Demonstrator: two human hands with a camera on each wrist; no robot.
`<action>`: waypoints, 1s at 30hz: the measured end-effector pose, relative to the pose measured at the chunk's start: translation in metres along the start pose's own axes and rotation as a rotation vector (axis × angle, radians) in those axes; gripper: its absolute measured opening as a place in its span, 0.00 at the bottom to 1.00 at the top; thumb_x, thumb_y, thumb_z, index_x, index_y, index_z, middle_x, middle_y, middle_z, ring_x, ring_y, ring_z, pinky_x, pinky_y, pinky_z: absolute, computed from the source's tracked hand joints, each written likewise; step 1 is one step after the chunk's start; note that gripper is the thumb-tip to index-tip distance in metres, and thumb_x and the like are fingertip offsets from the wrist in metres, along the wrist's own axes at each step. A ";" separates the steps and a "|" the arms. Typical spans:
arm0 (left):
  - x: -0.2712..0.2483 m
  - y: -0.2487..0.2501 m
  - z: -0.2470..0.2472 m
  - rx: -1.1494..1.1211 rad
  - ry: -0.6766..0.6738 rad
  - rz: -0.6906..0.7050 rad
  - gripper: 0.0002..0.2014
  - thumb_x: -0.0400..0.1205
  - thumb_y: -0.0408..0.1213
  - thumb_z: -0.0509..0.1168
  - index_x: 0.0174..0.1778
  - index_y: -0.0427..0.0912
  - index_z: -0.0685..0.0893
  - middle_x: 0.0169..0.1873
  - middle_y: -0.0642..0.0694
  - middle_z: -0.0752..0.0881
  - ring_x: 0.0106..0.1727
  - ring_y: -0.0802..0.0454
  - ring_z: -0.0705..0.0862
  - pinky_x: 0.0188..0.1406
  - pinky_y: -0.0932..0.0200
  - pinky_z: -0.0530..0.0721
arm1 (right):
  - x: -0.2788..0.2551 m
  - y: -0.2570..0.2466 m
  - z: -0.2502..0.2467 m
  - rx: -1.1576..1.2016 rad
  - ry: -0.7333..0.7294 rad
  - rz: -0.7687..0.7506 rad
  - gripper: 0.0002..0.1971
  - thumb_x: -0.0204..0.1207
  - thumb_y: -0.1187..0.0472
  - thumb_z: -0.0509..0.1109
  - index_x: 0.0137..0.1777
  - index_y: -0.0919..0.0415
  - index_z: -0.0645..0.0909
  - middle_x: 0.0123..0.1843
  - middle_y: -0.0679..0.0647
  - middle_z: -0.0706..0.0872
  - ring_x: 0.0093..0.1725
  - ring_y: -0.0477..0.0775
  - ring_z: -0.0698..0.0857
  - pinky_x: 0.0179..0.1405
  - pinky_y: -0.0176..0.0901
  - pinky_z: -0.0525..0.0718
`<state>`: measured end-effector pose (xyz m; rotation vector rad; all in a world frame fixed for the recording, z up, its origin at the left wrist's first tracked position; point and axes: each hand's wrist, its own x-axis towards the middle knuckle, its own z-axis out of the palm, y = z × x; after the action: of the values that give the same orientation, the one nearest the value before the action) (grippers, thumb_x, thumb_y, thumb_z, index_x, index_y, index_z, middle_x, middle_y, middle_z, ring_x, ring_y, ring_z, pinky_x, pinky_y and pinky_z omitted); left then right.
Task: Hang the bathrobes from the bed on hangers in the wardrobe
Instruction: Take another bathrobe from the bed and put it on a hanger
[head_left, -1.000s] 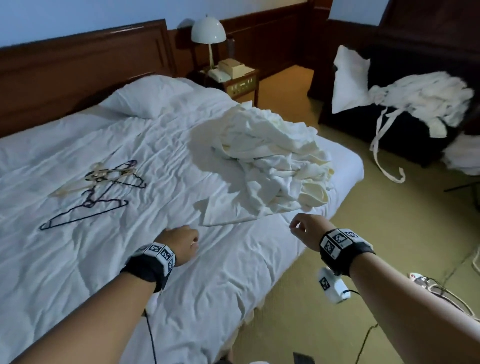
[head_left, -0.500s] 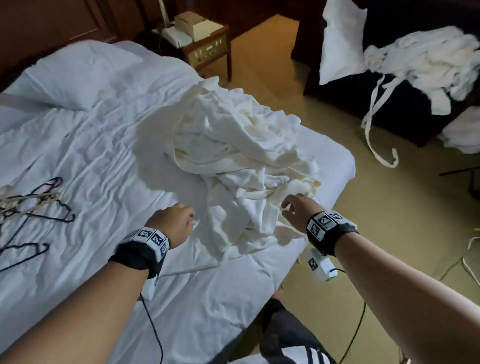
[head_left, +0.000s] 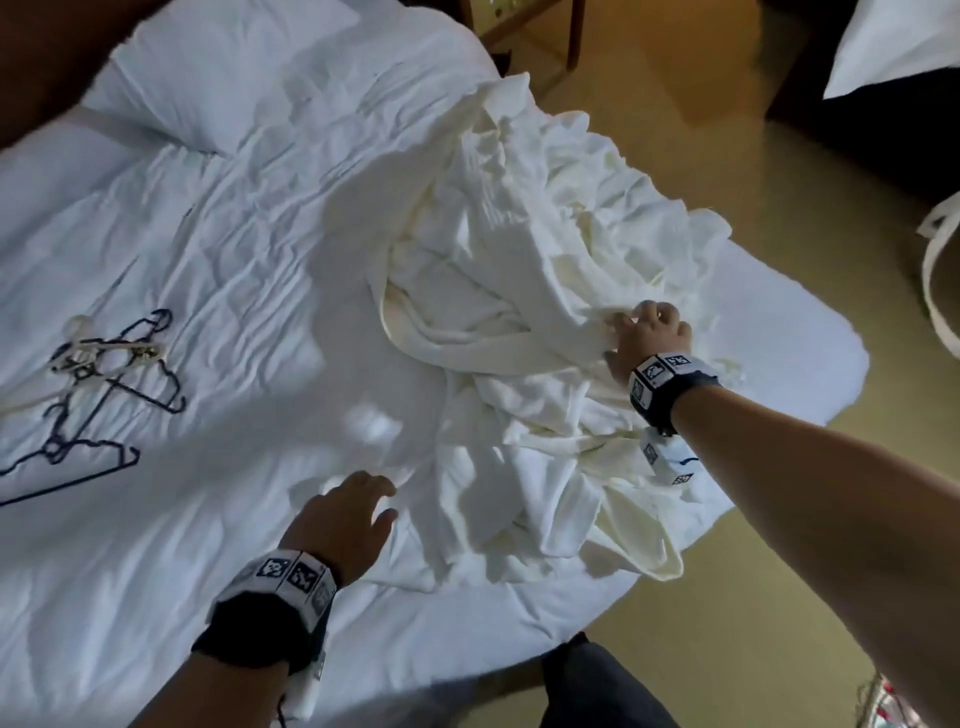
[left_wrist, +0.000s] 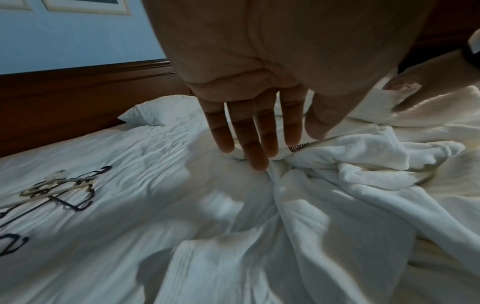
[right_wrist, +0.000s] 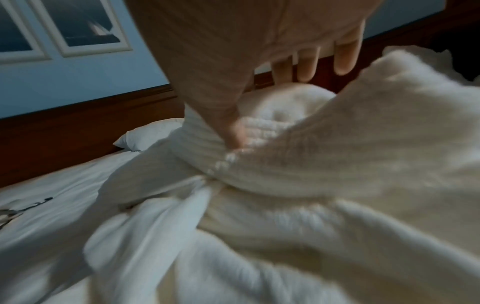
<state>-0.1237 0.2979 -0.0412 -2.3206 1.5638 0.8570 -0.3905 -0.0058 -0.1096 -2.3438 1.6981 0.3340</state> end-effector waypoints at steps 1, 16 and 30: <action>0.000 0.000 0.001 -0.012 -0.005 -0.008 0.15 0.85 0.50 0.58 0.68 0.57 0.75 0.65 0.57 0.77 0.57 0.53 0.84 0.61 0.50 0.80 | 0.008 -0.003 -0.005 0.010 -0.005 -0.047 0.20 0.78 0.52 0.65 0.70 0.48 0.75 0.70 0.59 0.74 0.72 0.66 0.68 0.70 0.62 0.70; 0.041 0.026 -0.057 -0.108 0.515 0.531 0.22 0.78 0.32 0.51 0.62 0.43 0.86 0.77 0.51 0.71 0.79 0.50 0.68 0.75 0.49 0.69 | -0.179 -0.144 -0.031 0.501 -0.331 -0.821 0.11 0.86 0.58 0.56 0.40 0.54 0.68 0.39 0.54 0.76 0.40 0.54 0.70 0.46 0.46 0.70; -0.108 -0.183 -0.011 -0.157 0.291 -0.035 0.05 0.76 0.43 0.65 0.40 0.45 0.80 0.41 0.41 0.88 0.41 0.37 0.83 0.35 0.56 0.77 | -0.282 -0.315 0.071 0.229 -0.123 -0.315 0.43 0.66 0.33 0.71 0.79 0.44 0.59 0.74 0.53 0.66 0.72 0.62 0.69 0.71 0.56 0.72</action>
<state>0.0157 0.4516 0.0043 -2.6781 1.6083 0.6791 -0.1802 0.3654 -0.0729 -2.3163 1.2165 0.2079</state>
